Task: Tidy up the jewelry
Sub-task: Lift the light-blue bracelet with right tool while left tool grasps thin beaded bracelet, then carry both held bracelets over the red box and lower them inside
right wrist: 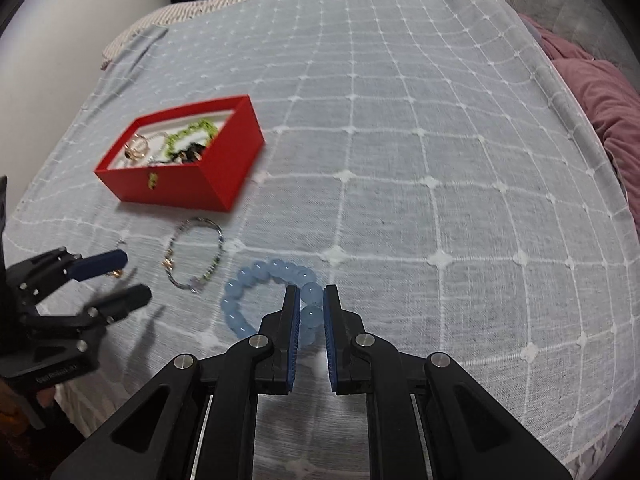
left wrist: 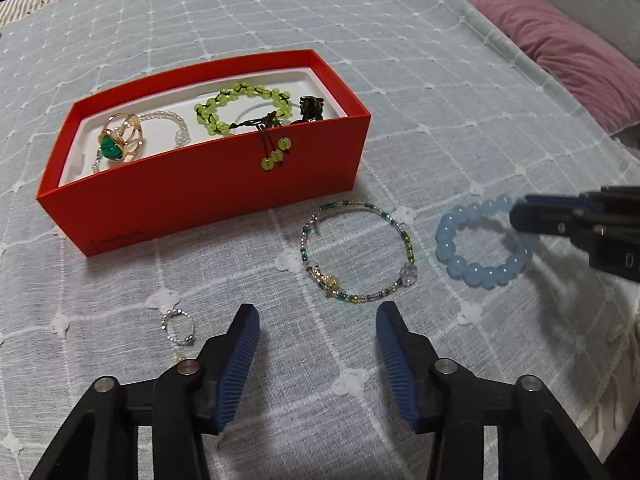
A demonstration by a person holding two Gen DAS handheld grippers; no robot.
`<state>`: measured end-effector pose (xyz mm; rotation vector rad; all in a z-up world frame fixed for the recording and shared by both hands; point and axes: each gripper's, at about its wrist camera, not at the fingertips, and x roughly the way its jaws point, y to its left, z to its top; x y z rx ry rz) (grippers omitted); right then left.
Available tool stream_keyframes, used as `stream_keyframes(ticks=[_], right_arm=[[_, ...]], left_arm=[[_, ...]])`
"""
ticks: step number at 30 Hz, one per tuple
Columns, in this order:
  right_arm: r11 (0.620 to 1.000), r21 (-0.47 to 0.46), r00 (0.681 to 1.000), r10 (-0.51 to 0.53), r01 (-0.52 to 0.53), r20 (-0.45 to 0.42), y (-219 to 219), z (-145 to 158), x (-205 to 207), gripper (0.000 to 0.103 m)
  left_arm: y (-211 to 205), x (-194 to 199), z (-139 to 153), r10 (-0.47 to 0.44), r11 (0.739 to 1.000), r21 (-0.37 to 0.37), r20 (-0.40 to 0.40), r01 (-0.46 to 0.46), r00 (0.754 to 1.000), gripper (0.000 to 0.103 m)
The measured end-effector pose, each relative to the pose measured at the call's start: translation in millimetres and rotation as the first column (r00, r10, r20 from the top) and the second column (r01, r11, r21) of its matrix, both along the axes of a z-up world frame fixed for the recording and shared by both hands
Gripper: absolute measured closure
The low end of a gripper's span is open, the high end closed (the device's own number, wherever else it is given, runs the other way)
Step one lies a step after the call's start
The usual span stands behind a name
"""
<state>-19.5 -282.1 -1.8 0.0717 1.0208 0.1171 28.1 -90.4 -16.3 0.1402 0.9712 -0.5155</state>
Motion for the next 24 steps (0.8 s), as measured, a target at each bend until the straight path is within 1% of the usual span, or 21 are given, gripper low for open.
stream_keyframes(ticks=[7,10,15,19,21,24], right_arm=[[1.000,-0.016,0.999,0.018,-0.018,-0.028,0.1,-10.8,-3.1,0.091],[1.000,-0.020,0.999,0.022,-0.023,-0.034,2.4,-12.5,-1.6,0.091],[0.999,-0.028,0.999,0.026,-0.027,-0.041,5.2,-15.7,0.8,0.091],[0.999,-0.024,0.999,0.026,-0.027,-0.043,5.3,-16.8,3.0,0.091],[0.999,-0.026,0.999,0.027,-0.028,-0.045,5.6,-17.5,4.1,0.091],[0.999,-0.031,0.999,0.029,-0.030,-0.041,6.8,-16.7,5.1,0.091]], left_arm=[[-4.8,16.7,2.6,0.030,0.999,-0.026,-0.007,-0.030,1.000,0.062],[-10.5,28.4,0.1,0.038,0.999,-0.024,-0.012,-0.038,0.999,0.068],[-19.3,46.2,-11.2,0.046,0.999,-0.005,-0.028,-0.046,0.999,0.086],[-21.4,49.8,-13.7,0.046,0.999,0.009,-0.023,-0.046,0.999,0.095],[-21.7,50.2,-13.6,0.045,0.999,0.019,-0.021,-0.045,0.999,0.102],[-16.7,52.6,-12.5,0.054,0.999,0.003,-0.034,-0.054,0.998,0.103]])
